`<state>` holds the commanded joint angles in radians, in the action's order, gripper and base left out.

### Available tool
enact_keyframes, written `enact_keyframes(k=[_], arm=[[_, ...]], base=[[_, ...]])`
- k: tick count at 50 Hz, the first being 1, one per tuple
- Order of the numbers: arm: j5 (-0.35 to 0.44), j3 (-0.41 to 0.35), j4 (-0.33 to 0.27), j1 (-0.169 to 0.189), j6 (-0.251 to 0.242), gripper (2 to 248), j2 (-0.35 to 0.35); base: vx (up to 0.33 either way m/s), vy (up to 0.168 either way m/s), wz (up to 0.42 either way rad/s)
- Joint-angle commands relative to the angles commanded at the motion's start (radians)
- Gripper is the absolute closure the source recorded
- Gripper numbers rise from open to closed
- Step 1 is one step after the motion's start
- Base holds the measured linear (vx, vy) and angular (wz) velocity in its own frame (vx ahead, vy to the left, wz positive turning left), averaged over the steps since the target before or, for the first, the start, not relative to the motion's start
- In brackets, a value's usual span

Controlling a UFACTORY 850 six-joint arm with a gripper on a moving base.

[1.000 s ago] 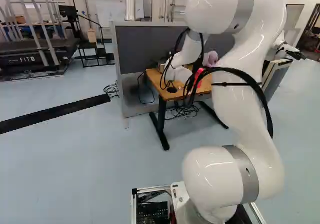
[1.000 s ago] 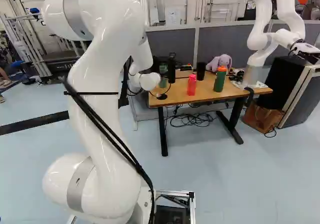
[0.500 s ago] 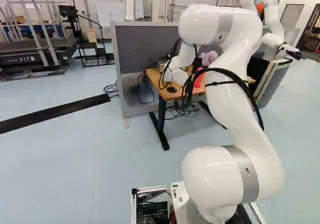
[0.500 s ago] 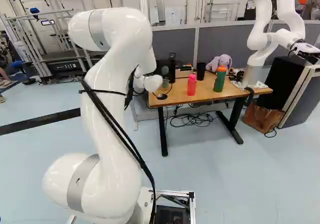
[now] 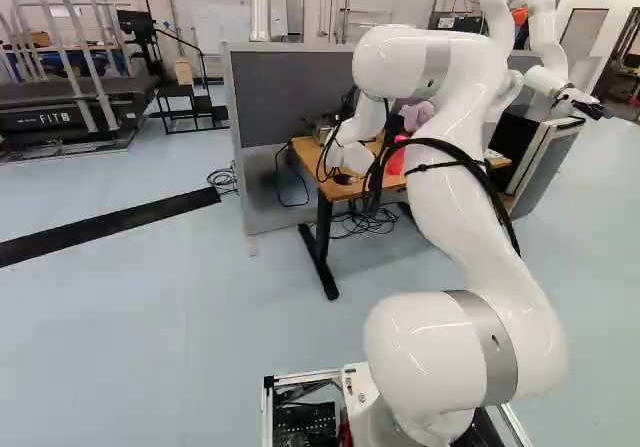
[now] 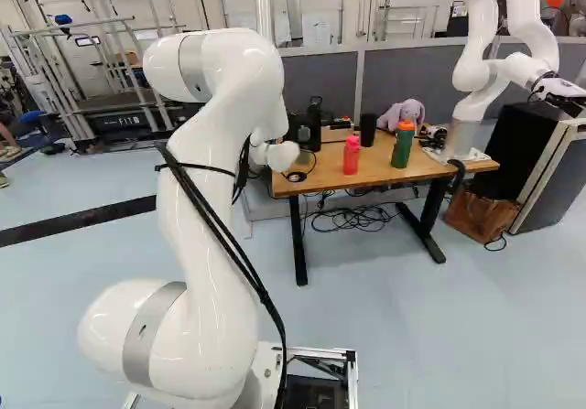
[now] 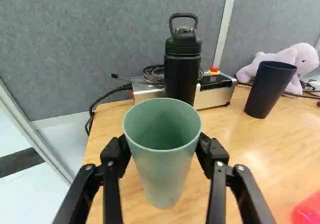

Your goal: Place the green cup on the table

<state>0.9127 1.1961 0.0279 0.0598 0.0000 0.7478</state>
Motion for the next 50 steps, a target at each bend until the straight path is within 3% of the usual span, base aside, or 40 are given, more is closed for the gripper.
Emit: enact_keyframes(k=[5,6,10,11,15,16,50], arm=[[0.000,0.000,0.000,0.000,0.000,83,0.000],[0.000,0.000,0.000,0.000,0.000,49,0.000],[0.000,0.000,0.000,0.000,0.000,49,0.000],[0.000,0.000,0.000,0.000,0.000,14,0.000],[0.000,-0.001,0.000,0.000,0.000,14,-0.001],[0.000,-0.002,0.000,0.000,0.000,3,-0.003],[0.000,-0.202,0.000,-0.006,0.000,3,-0.196]], base=[[0.000,0.000,0.000],[0.000,0.000,0.000],[0.000,0.000,0.000],[0.000,0.000,0.000],[0.000,0.000,0.000],[0.000,0.000,0.000],[0.000,0.000,0.000]])
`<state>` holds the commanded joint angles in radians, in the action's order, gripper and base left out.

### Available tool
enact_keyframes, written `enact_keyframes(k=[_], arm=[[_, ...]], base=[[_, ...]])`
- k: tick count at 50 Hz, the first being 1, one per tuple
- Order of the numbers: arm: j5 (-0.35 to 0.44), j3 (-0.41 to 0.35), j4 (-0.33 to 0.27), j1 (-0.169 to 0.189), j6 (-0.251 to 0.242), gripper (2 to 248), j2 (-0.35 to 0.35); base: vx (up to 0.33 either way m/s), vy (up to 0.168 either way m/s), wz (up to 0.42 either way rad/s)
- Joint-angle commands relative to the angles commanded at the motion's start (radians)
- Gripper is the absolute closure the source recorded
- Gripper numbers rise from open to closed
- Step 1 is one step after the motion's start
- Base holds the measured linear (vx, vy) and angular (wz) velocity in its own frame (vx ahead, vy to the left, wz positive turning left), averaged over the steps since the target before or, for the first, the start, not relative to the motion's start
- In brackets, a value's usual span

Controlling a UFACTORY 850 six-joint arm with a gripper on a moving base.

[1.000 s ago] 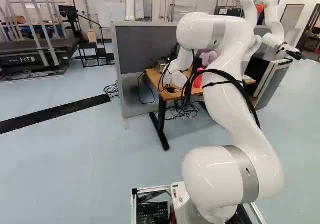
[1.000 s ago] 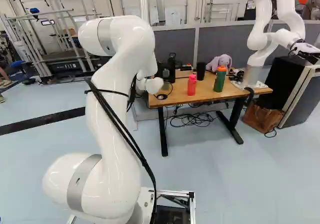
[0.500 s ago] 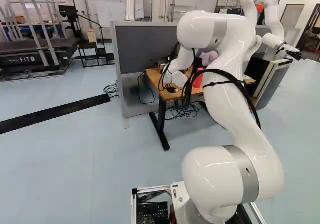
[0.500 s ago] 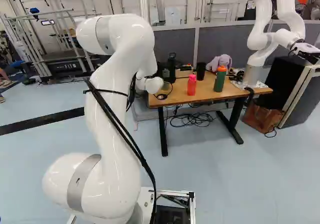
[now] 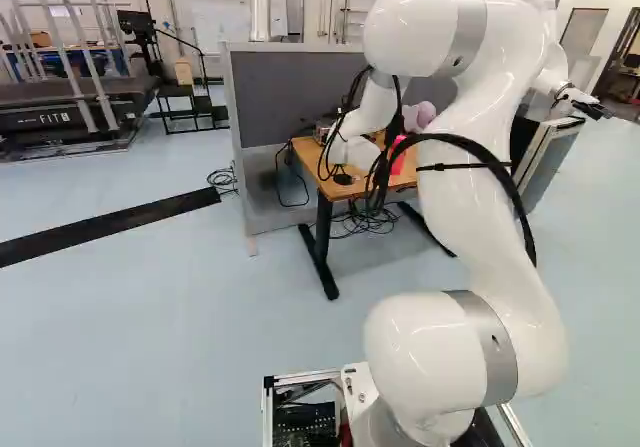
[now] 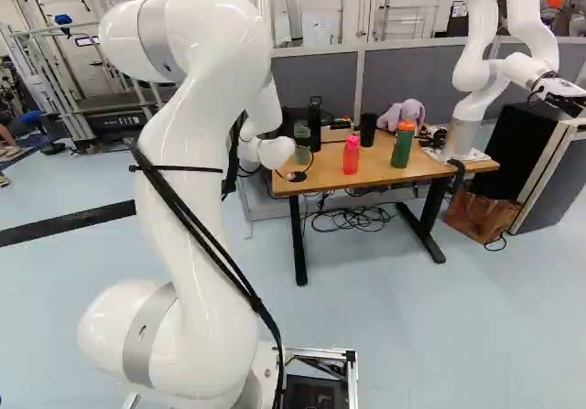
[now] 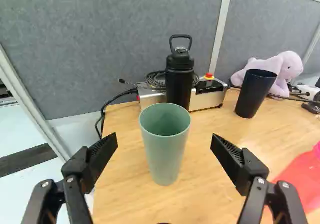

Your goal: Place the green cup on the table

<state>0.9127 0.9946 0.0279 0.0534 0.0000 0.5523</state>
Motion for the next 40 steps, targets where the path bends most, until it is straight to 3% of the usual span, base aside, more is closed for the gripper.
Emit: enact_keyframes(k=[40], arm=[[0.000,-0.234,0.000,-0.021,0.000,3,-0.183]], base=[[0.000,0.000,0.000]])
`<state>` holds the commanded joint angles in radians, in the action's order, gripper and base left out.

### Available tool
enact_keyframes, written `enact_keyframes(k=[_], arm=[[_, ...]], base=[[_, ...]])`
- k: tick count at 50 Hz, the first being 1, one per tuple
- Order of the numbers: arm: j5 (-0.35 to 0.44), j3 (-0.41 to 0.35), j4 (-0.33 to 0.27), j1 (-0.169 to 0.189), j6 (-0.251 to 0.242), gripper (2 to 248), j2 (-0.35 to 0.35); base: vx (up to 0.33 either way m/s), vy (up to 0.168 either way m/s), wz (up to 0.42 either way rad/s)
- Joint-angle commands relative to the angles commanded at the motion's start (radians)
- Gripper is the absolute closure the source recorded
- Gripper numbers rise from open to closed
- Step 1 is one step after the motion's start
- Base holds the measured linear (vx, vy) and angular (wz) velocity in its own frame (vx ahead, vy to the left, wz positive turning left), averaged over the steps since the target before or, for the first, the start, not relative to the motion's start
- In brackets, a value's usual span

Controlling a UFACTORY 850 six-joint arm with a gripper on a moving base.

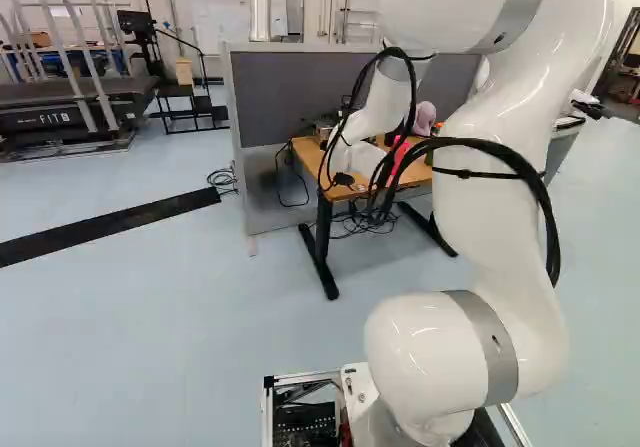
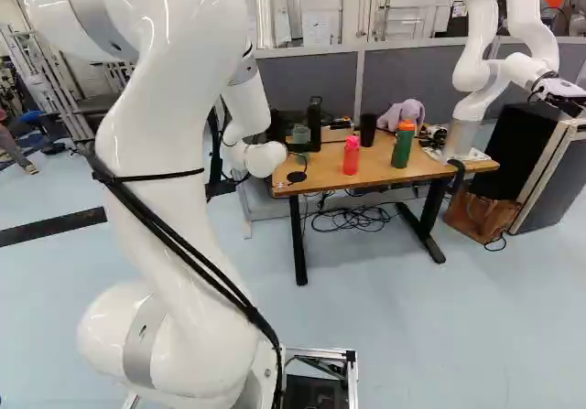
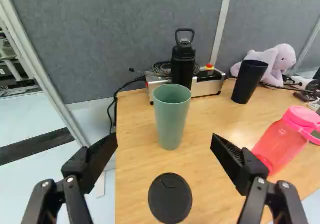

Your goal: Place the green cup on the table

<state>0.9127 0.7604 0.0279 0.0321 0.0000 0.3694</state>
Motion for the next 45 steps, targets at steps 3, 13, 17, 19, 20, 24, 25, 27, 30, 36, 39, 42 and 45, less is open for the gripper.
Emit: enact_keyframes(k=[3,13,17,19,20,24,25,27,30,36,39,42,45], arm=[[0.000,-0.017,0.000,-0.002,0.000,3,-0.014],[0.000,-0.073,0.000,-0.007,0.000,3,-0.059],[0.000,-0.095,0.000,-0.009,0.000,3,-0.078],[0.000,-0.106,0.000,-0.010,0.000,3,-0.087],[0.000,-0.111,0.000,-0.011,0.000,3,-0.091],[0.000,-0.133,0.000,-0.012,0.000,3,-0.110],[0.000,-0.139,0.000,-0.013,0.000,3,-0.115],[0.000,-0.150,0.000,-0.014,0.000,3,-0.124],[0.000,-0.166,0.000,-0.014,0.000,3,-0.138],[0.000,-0.198,0.000,-0.016,0.000,3,-0.166],[0.000,-0.214,0.000,-0.017,0.000,3,-0.180],[0.000,-0.230,0.000,-0.017,0.000,3,-0.194],[0.000,-0.247,0.000,-0.018,0.000,3,-0.209]], base=[[0.000,0.000,0.000],[0.000,0.000,0.000],[0.000,0.000,0.000],[0.000,0.000,0.000],[0.000,0.000,0.000],[0.000,0.000,0.000],[0.000,0.000,0.000],[0.000,0.000,0.000],[0.000,0.000,0.000],[0.000,0.000,0.000],[0.000,0.000,0.000],[0.000,0.000,0.000],[0.000,0.000,0.000]])
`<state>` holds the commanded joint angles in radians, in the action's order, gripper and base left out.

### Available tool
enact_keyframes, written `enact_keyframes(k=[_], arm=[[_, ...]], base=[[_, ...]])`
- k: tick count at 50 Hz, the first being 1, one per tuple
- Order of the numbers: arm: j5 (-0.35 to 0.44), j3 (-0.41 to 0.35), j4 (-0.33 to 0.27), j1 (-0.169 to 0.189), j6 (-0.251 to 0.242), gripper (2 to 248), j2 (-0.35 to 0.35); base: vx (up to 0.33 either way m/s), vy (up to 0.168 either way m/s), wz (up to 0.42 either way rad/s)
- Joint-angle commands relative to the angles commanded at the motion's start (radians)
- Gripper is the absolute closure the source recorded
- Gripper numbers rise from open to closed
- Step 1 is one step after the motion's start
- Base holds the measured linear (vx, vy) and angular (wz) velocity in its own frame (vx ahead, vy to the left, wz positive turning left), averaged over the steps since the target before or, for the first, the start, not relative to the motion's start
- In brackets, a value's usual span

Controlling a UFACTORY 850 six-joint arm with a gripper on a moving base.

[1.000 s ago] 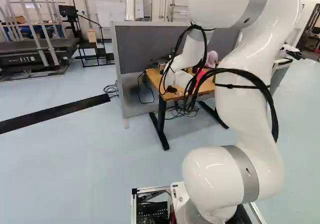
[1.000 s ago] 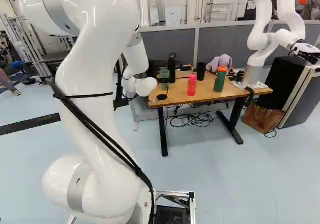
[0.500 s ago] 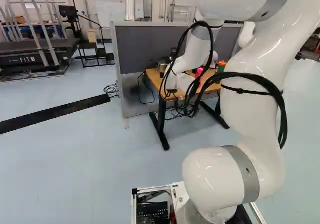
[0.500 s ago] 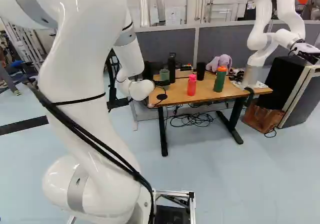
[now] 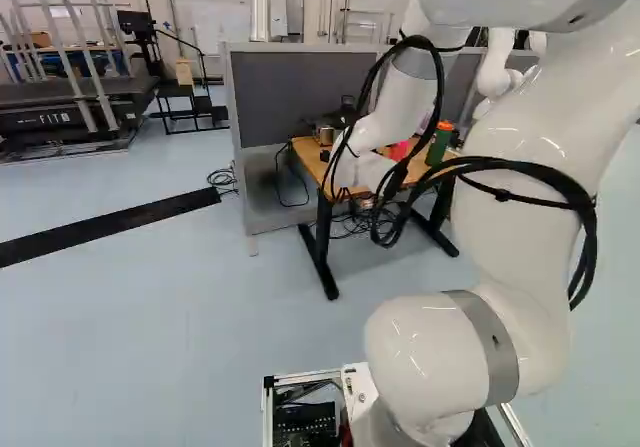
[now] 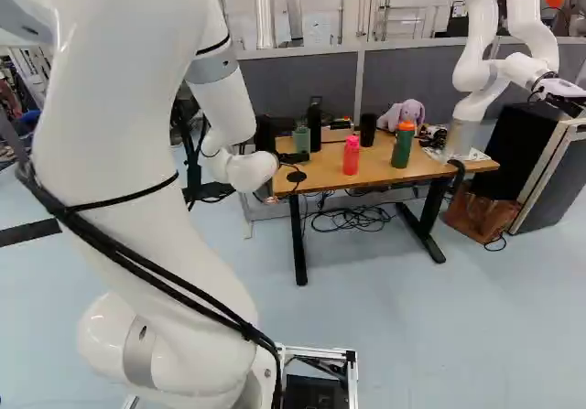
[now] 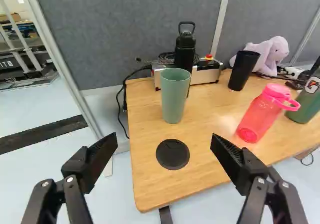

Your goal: Place the green cup on the table

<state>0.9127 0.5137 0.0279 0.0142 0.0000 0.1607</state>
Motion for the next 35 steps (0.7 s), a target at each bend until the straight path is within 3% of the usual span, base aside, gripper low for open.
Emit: enact_keyframes(k=[19,35], arm=[[0.000,-0.101,0.000,-0.004,0.000,3,-0.093],[-0.001,-0.112,-0.001,-0.004,0.000,3,-0.105]], base=[[0.000,0.000,0.000],[0.000,0.000,0.000]])
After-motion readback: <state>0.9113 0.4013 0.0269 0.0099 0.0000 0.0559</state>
